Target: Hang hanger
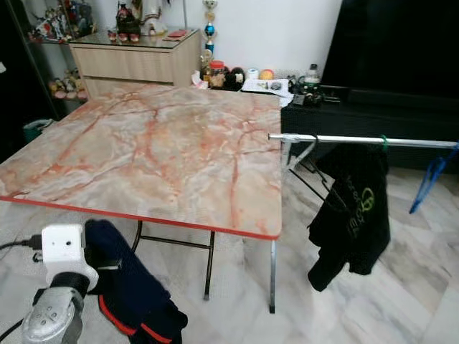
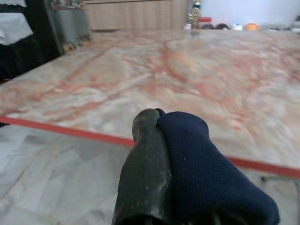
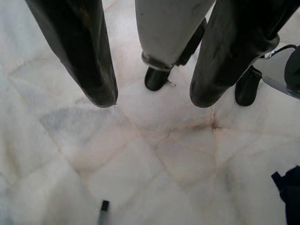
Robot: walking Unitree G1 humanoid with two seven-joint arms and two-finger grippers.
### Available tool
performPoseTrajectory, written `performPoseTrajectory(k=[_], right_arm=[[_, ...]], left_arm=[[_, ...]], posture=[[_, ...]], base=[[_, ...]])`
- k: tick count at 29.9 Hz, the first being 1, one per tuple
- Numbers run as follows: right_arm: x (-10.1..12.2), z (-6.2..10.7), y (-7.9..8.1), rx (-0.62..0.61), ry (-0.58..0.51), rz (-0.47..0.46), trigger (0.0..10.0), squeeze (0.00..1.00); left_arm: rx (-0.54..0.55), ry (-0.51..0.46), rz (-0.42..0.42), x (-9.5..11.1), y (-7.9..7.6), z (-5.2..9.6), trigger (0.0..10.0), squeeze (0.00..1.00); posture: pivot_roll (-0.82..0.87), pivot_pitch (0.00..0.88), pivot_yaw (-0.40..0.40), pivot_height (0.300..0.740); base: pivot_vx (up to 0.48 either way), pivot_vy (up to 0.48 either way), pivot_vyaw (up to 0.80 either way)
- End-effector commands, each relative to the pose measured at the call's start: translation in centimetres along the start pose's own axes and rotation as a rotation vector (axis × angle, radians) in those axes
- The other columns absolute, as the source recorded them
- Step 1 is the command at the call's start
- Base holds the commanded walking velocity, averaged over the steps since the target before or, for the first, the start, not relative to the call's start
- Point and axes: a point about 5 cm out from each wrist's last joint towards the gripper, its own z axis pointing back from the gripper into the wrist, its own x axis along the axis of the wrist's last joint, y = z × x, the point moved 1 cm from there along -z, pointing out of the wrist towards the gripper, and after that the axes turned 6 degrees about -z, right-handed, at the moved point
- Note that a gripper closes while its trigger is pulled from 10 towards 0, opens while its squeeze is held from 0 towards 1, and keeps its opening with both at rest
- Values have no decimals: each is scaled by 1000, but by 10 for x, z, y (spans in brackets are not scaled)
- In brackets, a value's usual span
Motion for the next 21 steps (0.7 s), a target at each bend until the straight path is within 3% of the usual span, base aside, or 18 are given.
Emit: performPoseTrajectory(k=[1, 10, 11, 12, 16, 21], right_arm=[[4, -1, 3, 9, -15, -13, 10000, 0], [4, -1, 4, 18, -13, -16, 10000, 0], [4, -1, 4, 18, -14, -20, 10000, 0], [5, -1, 4, 18, -15, -20, 10000, 0], [5, -1, 4, 18, -17, -22, 10000, 0], [6, -1, 4, 21, -21, -24, 10000, 0]], left_arm=[[18, -48, 0, 14, 7, -4, 10000, 0], [46, -206, -53, 65, 29, -34, 10000, 0], [35, -261, -73, 84, 32, -45, 10000, 0], [17, -314, -87, 103, 32, -53, 10000, 0], [-17, -364, -83, 121, 26, -63, 10000, 0], [-108, -493, -90, 172, 9, -91, 10000, 0]], posture=[[235, 0, -1, 740], [242, 0, -4, 740], [244, 0, -2, 740], [245, 0, -2, 740], [250, 0, -3, 740], [254, 0, -4, 740]], base=[[480, 0, 0], [480, 0, 0], [480, 0, 0], [480, 0, 0], [480, 0, 0], [480, 0, 0]])
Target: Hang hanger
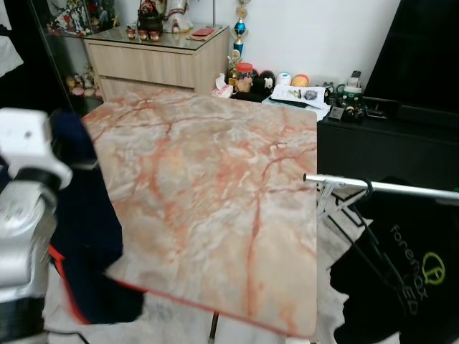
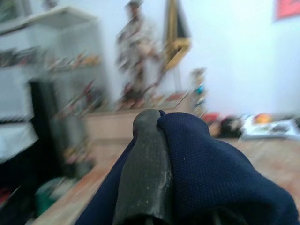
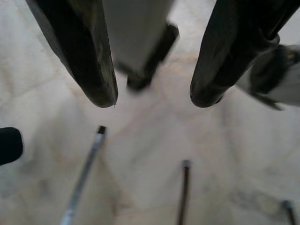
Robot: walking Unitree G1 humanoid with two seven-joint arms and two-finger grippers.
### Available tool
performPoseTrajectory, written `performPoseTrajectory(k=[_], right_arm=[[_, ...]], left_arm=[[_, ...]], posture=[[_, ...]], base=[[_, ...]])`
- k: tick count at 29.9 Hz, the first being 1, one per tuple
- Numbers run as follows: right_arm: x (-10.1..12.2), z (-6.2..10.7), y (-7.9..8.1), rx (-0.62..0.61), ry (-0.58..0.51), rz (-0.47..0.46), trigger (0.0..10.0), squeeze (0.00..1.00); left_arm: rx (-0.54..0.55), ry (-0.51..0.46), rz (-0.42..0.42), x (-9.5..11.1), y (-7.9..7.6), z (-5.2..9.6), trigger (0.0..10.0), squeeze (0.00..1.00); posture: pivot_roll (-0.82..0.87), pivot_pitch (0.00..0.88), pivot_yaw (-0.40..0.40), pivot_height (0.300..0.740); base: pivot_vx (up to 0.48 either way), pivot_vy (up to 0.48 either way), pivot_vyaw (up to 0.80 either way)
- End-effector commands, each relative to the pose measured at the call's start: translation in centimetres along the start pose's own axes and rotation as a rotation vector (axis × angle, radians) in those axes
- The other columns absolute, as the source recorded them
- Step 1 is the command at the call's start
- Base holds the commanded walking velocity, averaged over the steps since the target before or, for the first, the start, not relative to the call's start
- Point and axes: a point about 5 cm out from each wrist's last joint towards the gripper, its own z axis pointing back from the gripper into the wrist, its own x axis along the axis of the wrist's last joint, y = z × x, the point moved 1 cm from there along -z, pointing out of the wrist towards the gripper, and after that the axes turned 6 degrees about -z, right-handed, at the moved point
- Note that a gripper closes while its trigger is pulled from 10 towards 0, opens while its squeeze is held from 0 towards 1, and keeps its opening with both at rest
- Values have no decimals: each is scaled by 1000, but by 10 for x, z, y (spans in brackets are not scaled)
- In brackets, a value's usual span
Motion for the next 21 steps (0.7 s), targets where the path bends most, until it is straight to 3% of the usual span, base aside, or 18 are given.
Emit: performPoseTrajectory(k=[1, 3, 6, 9, 13, 17, 21], right_arm=[[0, 1, -5, -13, 1, -8, 10000, 0], [0, 1, -5, -13, 1, -8, 10000, 0], [0, 0, -4, -14, 0, -12, 10000, 0], [0, 0, -4, -13, 1, -12, 10000, 0], [0, 0, -4, -12, 4, -12, 10000, 0], [0, 0, -4, -11, 6, -11, 10000, 0], [-2, 1, -4, -11, 11, -9, 10000, 0]], left_arm=[[-49, -86, -7, 21, -7, -17, 10000, 0], [-52, -91, -5, 22, -7, -19, 10000, 0], [-62, -119, 41, 33, -9, -35, 10000, 0], [-89, -86, 93, 28, -17, -35, 10000, 0], [-126, 37, 144, -2, -27, -14, 10000, 0], [-105, 108, 183, -17, -28, 0, 10000, 0], [-96, 282, 238, -53, -34, 39, 10000, 0]], posture=[[257, 0, -2, 740], [257, 0, -2, 740], [256, 0, 0, 740], [254, 0, 3, 740], [255, 0, 4, 740], [254, 0, 4, 740], [255, 0, 7, 740]], base=[[480, 0, 0], [480, 0, 0], [480, 0, 0], [409, 0, 0], [0, 0, 0], [0, 0, 0], [0, 0, 0]])
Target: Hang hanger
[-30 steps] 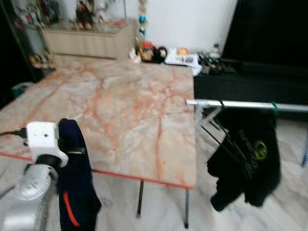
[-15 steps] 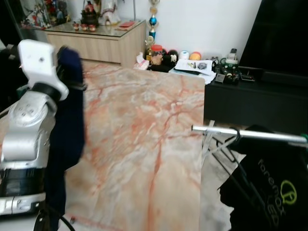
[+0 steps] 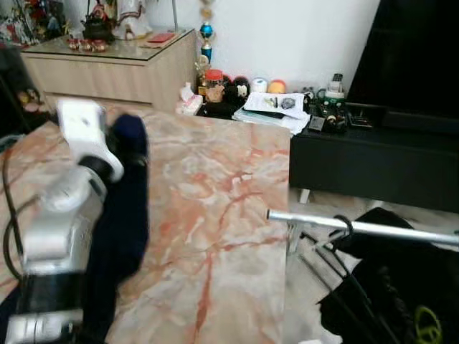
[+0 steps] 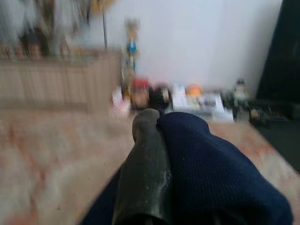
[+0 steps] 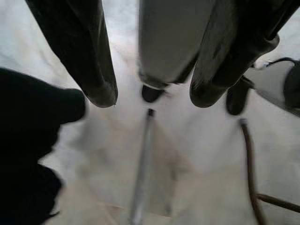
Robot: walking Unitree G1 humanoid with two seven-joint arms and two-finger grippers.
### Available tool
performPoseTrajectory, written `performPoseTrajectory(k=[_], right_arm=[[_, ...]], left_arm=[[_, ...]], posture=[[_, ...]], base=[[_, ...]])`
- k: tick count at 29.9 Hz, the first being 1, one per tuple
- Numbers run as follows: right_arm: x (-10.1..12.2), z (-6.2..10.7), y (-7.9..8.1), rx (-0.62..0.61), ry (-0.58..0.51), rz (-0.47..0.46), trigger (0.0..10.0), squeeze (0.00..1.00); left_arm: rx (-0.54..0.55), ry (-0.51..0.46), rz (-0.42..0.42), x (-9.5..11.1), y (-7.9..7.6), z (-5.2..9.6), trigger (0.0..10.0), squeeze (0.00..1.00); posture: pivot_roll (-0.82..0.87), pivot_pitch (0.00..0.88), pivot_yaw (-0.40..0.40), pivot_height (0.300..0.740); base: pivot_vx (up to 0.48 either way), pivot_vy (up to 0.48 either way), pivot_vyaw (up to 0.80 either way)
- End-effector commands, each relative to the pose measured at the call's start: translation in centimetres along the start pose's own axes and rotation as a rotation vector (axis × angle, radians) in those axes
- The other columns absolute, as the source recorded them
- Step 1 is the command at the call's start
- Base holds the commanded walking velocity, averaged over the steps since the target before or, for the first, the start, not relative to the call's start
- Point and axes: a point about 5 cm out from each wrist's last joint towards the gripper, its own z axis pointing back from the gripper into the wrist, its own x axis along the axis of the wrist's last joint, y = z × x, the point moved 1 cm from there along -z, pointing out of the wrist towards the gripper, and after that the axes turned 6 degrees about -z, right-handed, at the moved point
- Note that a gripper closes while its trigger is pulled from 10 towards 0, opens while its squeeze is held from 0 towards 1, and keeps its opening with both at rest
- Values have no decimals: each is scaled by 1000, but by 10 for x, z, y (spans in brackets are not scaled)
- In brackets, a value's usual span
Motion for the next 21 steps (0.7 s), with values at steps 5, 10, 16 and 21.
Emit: performPoseTrajectory(k=[5, 10, 16, 21], right_arm=[[-5, 0, 13, 33, 16, -1, 10000, 0], [-6, 0, 12, 34, 16, 0, 10000, 0], [-6, 0, 11, 35, 18, 6, 10000, 0], [-7, 0, 11, 33, 20, 10, 10000, 0]], left_arm=[[-38, 182, -32, -40, -6, 43, 10000, 0], [-19, 271, -16, -60, -9, 66, 10000, 0], [-33, 297, -9, -66, -14, 82, 10000, 1000], [-76, 309, -34, -70, -20, 89, 10000, 1000]], posture=[[250, 0, 13, 740], [248, 0, 18, 740], [250, 0, 16, 740], [246, 0, 18, 740]], base=[[0, 0, 0], [0, 0, 0], [0, 0, 0], [0, 0, 0]])
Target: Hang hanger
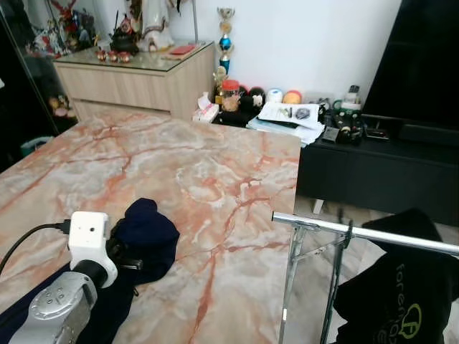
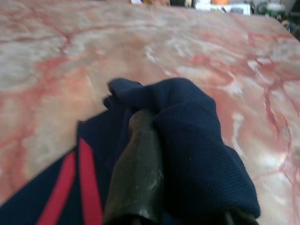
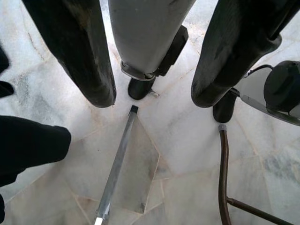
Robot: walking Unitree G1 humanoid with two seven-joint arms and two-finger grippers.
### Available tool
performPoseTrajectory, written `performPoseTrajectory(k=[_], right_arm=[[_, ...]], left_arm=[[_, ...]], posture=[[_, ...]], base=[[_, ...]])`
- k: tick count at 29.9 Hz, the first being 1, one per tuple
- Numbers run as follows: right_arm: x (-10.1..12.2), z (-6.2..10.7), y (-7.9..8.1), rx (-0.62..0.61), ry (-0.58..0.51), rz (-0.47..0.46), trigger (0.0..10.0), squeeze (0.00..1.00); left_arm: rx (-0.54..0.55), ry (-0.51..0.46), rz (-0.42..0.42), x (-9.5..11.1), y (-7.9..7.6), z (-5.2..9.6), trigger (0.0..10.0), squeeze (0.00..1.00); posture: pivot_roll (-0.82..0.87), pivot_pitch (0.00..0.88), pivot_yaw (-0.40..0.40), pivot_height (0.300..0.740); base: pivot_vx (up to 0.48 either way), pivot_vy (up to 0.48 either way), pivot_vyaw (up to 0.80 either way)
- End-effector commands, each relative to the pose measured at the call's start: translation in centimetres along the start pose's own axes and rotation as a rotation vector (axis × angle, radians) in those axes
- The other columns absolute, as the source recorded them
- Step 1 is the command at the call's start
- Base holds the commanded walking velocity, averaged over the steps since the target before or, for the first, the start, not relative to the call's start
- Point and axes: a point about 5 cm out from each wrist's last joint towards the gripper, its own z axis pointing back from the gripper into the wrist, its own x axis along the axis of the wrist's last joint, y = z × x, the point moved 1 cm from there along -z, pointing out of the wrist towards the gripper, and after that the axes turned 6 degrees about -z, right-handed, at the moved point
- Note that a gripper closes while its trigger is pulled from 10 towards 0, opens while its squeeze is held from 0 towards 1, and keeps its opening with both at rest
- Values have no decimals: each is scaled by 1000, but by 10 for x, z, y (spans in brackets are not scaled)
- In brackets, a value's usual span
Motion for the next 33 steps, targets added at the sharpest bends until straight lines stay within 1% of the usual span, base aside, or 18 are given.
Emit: performPoseTrajectory(k=[1, 7, 8, 12, 15, 16, 19, 23, 25, 31, 32, 33], right_arm=[[-2, 0, 2, 7, 7, 7, 10000, 0], [-2, 0, 2, 6, 9, 10, 10000, 0], [-2, 0, 2, 6, 9, 10, 10000, 0], [-2, 0, 2, 4, 8, 8, 10000, 0], [-1, 0, 1, 3, 7, 8, 10000, 0], [-1, 0, 1, 3, 7, 10, 10000, 0], [-1, 0, 1, 3, 7, 10, 10000, 0], [-1, 0, 2, 4, 5, 10, 10000, 0], [-1, 0, 1, 3, 5, 10, 10000, 0], [-1, 0, 0, 1, 7, 12, 10000, 0], [-2, 0, 0, 1, 7, 12, 10000, 0], [-2, 0, 0, 0, 7, 12, 10000, 0]], left_arm=[[-13, -6, -38, 3, -1, 3, 10000, 1000], [-15, 2, -56, -1, 2, 10, 10000, 1000], [-7, 1, -67, -2, 4, 14, 10000, 1000], [20, -8, -71, -1, 9, 20, 10000, 1000], [16, -30, -53, 1, 7, 24, 10000, 1000], [17, -26, -64, 0, 6, 25, 10000, 1000], [24, -23, -63, -3, 5, 27, 10000, 1000], [17, -35, -70, -1, 1, 29, 10000, 1000], [25, -42, -87, 1, 2, 30, 10000, 1000], [53, -48, -75, 2, 6, 35, 10000, 1000], [60, -50, -69, 2, 5, 35, 10000, 0], [63, -51, -63, 1, 5, 35, 10000, 0]], posture=[[246, 0, 18, 740], [247, 0, 19, 740], [247, 0, 19, 740], [249, 0, 16, 740], [258, 0, 9, 740], [258, 0, 9, 740], [260, 0, 8, 740], [260, 0, 7, 740], [262, 0, 6, 740], [268, 0, 4, 740], [269, 0, 3, 740], [269, 0, 3, 740]], base=[[0, 0, 0], [0, 0, 0], [0, 0, 0], [0, 0, 0], [0, 0, 0], [0, 0, 0], [0, 0, 0], [0, 0, 0], [0, 0, 0], [0, 0, 0], [0, 0, 0], [0, 0, 0]])
